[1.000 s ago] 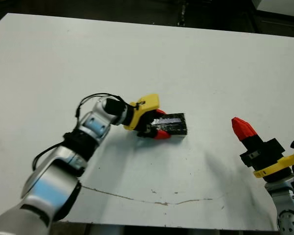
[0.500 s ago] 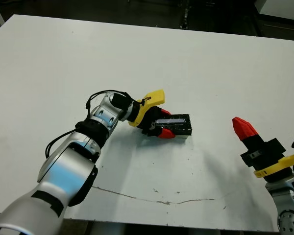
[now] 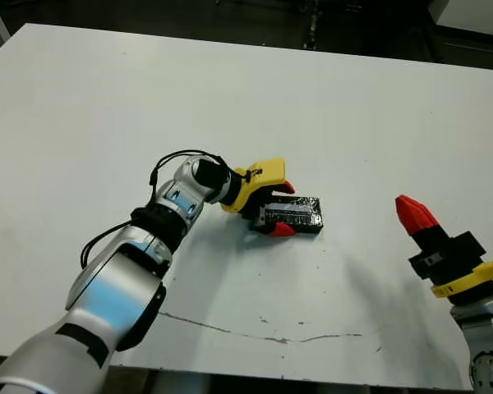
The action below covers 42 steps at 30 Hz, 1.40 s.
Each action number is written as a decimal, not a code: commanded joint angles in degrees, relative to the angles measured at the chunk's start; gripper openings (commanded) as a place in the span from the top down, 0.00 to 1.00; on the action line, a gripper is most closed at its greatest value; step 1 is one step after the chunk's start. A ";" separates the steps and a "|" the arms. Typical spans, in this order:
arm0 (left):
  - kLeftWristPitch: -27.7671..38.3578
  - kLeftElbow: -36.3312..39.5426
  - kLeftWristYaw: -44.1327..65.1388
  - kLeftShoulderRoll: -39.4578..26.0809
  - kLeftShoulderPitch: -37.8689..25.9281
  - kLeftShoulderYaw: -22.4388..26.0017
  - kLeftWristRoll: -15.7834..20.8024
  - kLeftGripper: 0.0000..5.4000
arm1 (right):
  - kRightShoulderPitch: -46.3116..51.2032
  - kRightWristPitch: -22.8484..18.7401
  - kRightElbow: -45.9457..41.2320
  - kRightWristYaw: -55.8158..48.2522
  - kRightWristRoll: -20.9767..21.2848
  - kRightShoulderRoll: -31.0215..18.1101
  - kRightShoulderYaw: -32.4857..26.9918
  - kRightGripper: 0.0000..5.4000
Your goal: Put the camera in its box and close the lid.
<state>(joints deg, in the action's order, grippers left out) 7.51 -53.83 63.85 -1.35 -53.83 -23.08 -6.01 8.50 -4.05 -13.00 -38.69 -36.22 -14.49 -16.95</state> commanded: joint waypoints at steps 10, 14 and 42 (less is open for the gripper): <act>-4.06 2.03 -0.99 6.00 5.20 -3.41 -1.51 0.00 | 0.10 -0.41 0.25 -0.27 -0.34 -1.57 -0.38 1.00; -7.72 4.39 -0.06 3.88 6.07 -2.26 -0.37 0.00 | 0.30 -1.38 -0.37 0.38 -0.71 -1.84 -0.29 1.00; -26.37 42.54 1.32 -30.21 30.54 19.83 18.44 0.00 | -0.20 0.06 0.20 0.03 0.17 -1.40 -0.07 1.00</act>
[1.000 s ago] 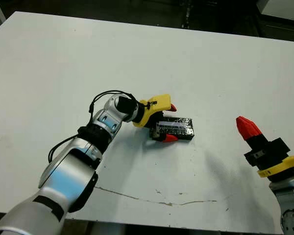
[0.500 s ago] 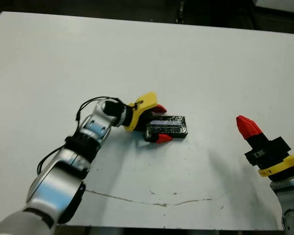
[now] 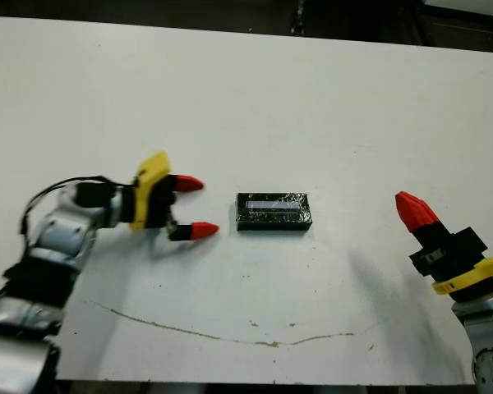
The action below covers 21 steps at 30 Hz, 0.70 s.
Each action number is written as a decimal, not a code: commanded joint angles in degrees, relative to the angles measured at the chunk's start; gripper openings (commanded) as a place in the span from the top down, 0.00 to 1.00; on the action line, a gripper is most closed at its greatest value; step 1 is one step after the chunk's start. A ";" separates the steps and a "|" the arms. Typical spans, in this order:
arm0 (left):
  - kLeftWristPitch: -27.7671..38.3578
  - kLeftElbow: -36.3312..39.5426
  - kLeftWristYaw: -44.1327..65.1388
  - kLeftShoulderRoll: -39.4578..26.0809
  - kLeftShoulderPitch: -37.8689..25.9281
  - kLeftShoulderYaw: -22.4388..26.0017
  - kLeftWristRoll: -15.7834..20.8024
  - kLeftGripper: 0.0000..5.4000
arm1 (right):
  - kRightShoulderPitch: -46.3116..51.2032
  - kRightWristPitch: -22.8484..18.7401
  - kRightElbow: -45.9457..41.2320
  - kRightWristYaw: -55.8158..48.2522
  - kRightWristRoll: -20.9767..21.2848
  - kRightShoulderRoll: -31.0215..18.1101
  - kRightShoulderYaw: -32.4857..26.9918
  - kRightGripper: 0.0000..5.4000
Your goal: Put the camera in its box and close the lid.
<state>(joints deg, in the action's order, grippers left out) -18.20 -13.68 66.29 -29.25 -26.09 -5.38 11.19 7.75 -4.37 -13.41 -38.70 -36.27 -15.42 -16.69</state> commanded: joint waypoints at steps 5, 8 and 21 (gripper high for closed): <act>-4.60 10.25 -7.76 -2.39 9.20 9.42 6.10 0.00 | 0.63 -0.53 0.53 0.31 -0.83 -0.31 -0.30 1.00; -4.48 17.89 -16.99 2.72 14.90 14.89 9.94 0.00 | 0.65 0.21 0.40 1.13 -0.06 0.20 0.01 1.00; 25.79 26.41 -41.52 31.79 31.07 10.93 6.38 0.32 | 0.92 -0.36 -4.02 19.29 8.64 9.56 5.29 1.00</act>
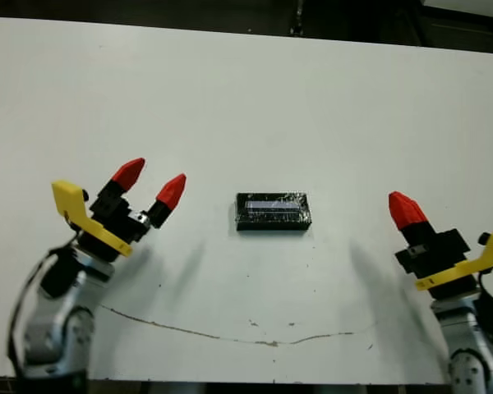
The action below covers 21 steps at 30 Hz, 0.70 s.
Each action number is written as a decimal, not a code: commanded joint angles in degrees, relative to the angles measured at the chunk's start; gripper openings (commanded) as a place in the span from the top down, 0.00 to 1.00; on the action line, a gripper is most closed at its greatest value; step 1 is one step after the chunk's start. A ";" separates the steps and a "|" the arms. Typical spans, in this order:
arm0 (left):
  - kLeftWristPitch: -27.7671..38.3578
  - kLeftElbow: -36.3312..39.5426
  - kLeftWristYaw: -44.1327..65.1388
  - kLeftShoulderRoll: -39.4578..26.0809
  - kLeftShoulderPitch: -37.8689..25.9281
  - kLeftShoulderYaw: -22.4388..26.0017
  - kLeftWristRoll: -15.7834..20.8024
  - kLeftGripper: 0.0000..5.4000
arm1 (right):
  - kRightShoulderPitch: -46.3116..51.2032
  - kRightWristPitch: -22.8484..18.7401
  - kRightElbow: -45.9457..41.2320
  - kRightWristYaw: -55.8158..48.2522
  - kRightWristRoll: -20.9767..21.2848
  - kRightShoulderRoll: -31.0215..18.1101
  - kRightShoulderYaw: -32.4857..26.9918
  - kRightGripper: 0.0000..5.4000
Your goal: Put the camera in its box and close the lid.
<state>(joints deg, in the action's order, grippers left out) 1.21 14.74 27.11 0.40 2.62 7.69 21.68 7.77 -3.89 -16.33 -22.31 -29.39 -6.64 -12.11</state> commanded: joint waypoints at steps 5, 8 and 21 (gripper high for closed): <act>12.32 -5.55 -6.20 4.09 4.43 -5.33 -8.46 0.46 | 1.17 -1.40 -2.05 5.94 3.03 1.42 1.73 1.00; 12.81 -6.10 -7.66 3.94 4.53 -6.19 -9.44 0.54 | 1.22 -1.31 -2.05 6.23 3.02 1.35 1.99 1.00; 12.09 -4.76 -11.87 2.72 4.88 -8.07 -11.62 0.92 | 1.08 -1.20 -1.76 5.97 1.48 1.20 1.65 1.00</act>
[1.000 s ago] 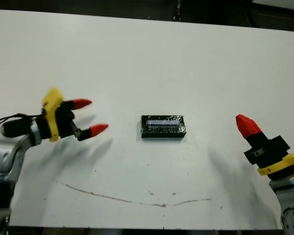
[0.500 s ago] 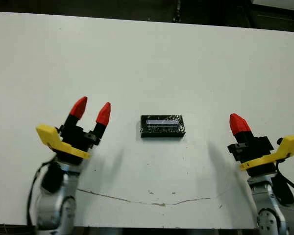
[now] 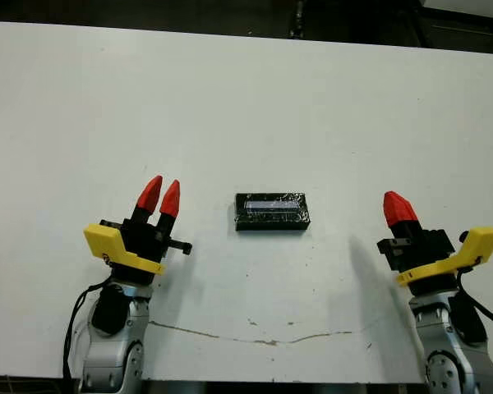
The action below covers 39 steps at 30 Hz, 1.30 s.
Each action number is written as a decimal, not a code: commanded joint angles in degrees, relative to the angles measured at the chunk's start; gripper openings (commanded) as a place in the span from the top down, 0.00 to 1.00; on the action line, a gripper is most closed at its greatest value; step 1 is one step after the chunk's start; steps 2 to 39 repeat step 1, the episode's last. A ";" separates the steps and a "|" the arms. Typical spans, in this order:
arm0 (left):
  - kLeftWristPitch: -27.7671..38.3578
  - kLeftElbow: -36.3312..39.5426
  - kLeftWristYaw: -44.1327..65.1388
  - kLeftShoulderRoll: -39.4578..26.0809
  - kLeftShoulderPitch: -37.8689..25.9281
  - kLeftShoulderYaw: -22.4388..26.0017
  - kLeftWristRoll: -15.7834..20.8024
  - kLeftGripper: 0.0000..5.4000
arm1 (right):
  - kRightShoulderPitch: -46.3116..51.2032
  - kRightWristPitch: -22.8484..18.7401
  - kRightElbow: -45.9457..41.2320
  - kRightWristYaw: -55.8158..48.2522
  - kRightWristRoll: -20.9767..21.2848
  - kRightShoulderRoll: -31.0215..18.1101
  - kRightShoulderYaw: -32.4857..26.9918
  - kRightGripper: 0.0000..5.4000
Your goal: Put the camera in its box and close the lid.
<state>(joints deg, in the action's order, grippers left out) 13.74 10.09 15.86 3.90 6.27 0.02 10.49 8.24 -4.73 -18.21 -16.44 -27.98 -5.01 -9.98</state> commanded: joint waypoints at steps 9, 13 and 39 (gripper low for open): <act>-0.73 0.14 -0.92 -0.83 1.31 -0.53 -0.49 0.94 | 0.59 -0.17 0.14 0.15 0.17 -0.38 -0.46 1.00; -0.73 0.14 -0.92 -0.83 1.31 -0.53 -0.49 0.94 | 0.59 -0.17 0.14 0.15 0.17 -0.38 -0.46 1.00; -0.73 0.14 -0.92 -0.83 1.31 -0.53 -0.49 0.94 | 0.59 -0.17 0.14 0.15 0.17 -0.38 -0.46 1.00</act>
